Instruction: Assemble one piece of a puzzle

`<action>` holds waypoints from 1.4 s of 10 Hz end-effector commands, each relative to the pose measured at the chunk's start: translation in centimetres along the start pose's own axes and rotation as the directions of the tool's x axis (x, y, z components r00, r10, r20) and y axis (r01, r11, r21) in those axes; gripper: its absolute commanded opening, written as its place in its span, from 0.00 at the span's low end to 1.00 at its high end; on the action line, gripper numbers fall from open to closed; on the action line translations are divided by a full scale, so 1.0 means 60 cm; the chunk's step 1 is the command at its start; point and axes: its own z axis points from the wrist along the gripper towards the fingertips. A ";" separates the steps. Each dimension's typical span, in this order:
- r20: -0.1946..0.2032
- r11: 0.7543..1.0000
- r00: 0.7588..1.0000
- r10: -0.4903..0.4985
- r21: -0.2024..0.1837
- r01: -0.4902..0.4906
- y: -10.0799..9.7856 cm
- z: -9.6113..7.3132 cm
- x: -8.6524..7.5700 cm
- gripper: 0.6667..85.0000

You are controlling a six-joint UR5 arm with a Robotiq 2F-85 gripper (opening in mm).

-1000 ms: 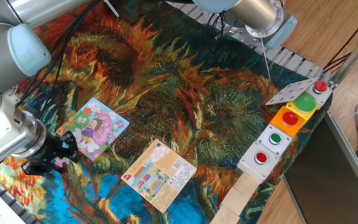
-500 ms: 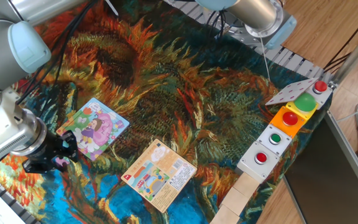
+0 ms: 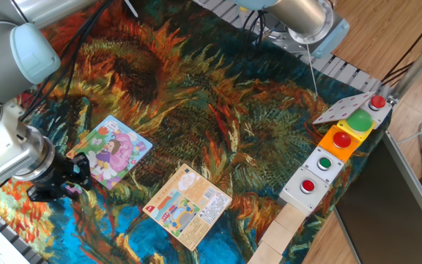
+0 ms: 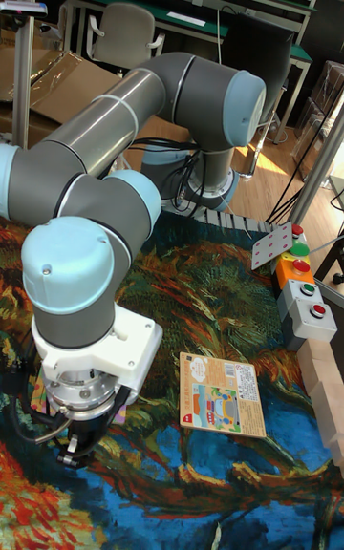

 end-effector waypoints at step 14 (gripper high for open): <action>0.020 1.000 1.000 0.015 0.008 -0.015 -0.003 0.002 -0.012 0.35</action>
